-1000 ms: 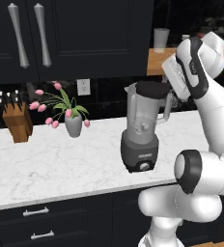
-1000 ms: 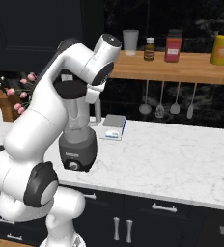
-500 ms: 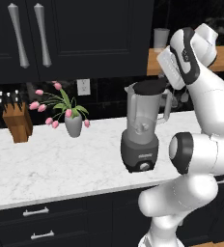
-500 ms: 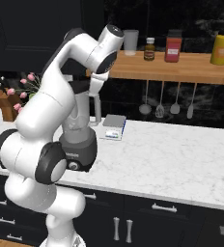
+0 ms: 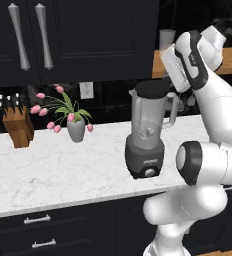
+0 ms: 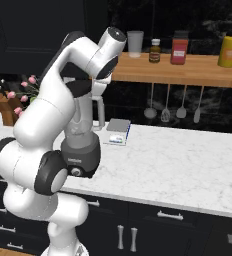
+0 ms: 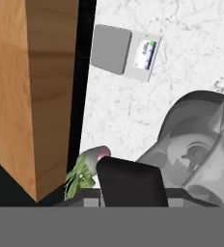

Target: Close the lid blender by securely placing the lid on top.

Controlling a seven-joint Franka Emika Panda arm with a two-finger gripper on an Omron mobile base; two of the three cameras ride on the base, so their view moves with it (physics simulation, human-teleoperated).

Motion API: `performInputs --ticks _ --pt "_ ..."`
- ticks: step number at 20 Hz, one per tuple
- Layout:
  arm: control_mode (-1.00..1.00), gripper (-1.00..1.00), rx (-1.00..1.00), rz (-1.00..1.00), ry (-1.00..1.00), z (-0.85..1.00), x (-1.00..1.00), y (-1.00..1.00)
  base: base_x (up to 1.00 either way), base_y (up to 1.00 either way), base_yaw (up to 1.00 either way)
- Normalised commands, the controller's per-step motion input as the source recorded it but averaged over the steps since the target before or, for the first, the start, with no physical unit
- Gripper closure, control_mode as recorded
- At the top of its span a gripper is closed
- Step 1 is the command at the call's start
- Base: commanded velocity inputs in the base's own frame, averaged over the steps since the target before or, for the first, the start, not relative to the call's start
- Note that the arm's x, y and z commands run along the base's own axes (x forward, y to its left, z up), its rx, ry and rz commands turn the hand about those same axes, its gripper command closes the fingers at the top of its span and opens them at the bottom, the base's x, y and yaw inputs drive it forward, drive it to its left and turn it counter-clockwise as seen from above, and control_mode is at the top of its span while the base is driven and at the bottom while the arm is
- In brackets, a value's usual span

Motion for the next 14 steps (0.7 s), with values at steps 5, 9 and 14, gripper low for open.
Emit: performInputs --ticks 5,9,14 --pt "-1.0 1.0 0.0 0.0 -0.27 -0.24 0.0 0.29 0.0 0.0 0.0" --pt "-1.0 1.0 0.0 0.0 -0.14 -0.18 0.0 0.05 0.0 0.0 0.0" --pt "-1.0 1.0 0.0 0.0 -0.01 -0.14 -0.06 0.05 0.0 0.0 0.0"
